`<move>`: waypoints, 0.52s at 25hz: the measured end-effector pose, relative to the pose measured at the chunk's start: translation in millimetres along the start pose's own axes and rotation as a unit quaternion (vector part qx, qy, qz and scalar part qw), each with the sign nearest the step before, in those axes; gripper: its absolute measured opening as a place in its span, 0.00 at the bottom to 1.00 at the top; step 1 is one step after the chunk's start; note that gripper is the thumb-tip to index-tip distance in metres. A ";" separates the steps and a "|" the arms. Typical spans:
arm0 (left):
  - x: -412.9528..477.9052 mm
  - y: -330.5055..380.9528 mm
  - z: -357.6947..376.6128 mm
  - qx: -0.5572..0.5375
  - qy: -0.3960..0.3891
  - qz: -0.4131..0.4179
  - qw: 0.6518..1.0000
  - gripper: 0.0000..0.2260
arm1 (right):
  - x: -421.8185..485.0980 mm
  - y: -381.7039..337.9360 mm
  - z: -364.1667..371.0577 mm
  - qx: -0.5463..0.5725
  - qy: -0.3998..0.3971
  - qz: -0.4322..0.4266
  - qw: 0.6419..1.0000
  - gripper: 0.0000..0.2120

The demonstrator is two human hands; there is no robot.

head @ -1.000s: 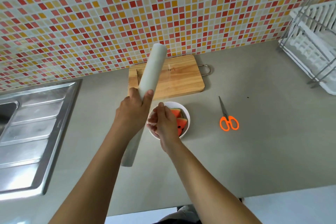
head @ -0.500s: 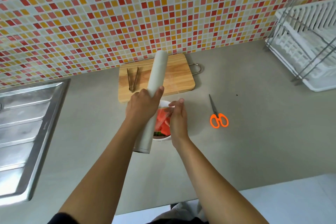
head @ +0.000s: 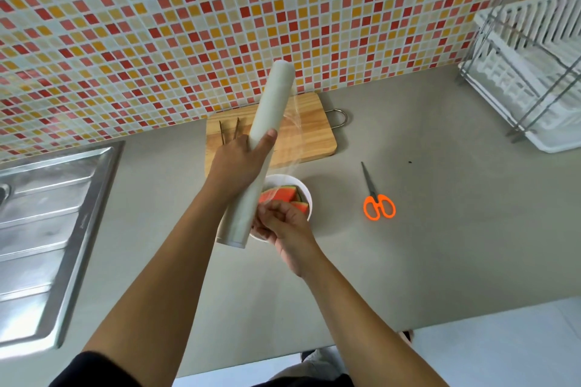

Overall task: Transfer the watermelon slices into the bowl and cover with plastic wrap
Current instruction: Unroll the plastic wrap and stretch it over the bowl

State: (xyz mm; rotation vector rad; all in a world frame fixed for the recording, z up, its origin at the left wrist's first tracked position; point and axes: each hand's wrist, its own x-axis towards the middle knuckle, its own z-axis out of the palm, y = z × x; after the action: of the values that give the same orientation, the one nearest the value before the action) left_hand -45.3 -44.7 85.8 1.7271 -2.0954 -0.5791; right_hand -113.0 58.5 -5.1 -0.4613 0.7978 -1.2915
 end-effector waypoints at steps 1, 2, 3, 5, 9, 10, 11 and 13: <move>0.3 -0.2 -1.5 -0.004 0.005 0.000 1.000 0.29 | 0.5 0.1 -0.6 -0.001 0.005 -0.008 1.000 0.07; 1.0 -0.5 -3.9 -0.002 0.016 0.001 1.000 0.27 | 0.4 0.1 -2.8 -0.010 0.011 -0.015 1.000 0.07; 1.9 -1.1 -7.1 0.010 0.030 0.001 0.999 0.25 | -0.8 -1.2 -6.0 -0.022 0.019 -0.020 0.999 0.07; 4.6 -3.4 -14.3 0.044 0.039 -0.003 0.998 0.26 | -4.6 -6.0 -15.2 -0.033 0.029 -0.021 0.999 0.08; 1.9 0.7 -23.4 0.094 0.016 0.000 0.995 0.28 | -6.1 -20.2 -16.7 -0.055 0.053 0.055 0.996 0.07; 0.1 4.7 -26.1 0.097 0.013 0.001 0.995 0.27 | -2.4 -22.6 -13.1 -0.060 0.067 0.074 0.993 0.10; -1.9 8.8 -29.0 0.097 0.009 0.002 0.995 0.27 | 3.4 -25.2 -8.8 -0.053 0.078 0.085 0.992 0.16; -6.2 14.7 -33.6 0.089 -0.004 0.012 0.996 0.25 | 17.6 -33.8 3.2 -0.016 0.085 0.091 0.992 0.28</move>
State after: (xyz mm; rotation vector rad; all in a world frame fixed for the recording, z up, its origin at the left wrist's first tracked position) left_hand -38.9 -38.9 122.0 1.7936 -2.2291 -0.4034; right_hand -131.9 33.0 16.2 -0.2994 0.9825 -1.1603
